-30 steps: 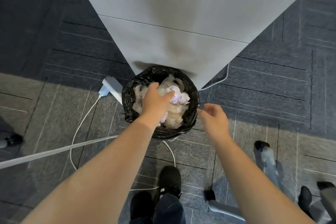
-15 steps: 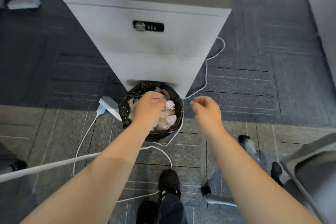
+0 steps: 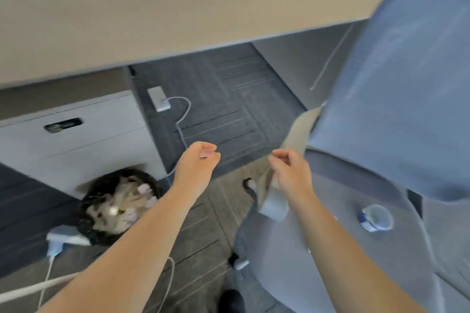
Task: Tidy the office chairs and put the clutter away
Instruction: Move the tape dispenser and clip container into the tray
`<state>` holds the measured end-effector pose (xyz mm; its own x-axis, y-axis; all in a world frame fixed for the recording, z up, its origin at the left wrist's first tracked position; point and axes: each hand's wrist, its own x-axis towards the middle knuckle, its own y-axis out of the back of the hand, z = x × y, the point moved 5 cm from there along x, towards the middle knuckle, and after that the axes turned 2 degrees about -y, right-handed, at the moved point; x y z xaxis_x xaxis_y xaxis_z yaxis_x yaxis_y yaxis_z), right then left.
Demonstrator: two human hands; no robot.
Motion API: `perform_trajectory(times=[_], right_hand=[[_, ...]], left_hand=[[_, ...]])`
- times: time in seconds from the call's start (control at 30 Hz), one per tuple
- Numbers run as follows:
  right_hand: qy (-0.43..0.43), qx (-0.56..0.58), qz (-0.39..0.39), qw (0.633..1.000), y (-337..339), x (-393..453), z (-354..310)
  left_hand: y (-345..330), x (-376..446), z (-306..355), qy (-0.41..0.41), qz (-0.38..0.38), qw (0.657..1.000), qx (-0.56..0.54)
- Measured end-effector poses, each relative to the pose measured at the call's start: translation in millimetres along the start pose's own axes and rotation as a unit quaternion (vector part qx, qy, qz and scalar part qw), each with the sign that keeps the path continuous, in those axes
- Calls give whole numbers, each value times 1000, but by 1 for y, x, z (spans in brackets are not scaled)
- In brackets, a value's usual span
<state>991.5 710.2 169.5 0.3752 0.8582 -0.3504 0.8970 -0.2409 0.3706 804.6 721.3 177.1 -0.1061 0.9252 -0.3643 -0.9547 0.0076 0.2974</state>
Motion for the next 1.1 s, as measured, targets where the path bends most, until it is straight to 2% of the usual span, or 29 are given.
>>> perform_trajectory(times=[0.23,0.33,0.43,0.73,0.93,1.1], right_hand=[[-69,4,136,988,158,2,80],[-92,-12,148,985,200,13,121],[-112,-25,129,985,227,28,160],[-141,-26,56,988,268,70,259],[-135,17,49,989,285,85,286],[-121,21,80,989,305,92,293]], left_hand=[[-157,-40,20,-9,-145,989,26],[-222,-55,3,17,-170,985,18],[-279,-65,-22,57,-182,981,39],[-372,-60,-106,144,-100,955,238],[-398,-56,-136,110,-56,924,361],[-399,-54,-136,95,-33,923,372]])
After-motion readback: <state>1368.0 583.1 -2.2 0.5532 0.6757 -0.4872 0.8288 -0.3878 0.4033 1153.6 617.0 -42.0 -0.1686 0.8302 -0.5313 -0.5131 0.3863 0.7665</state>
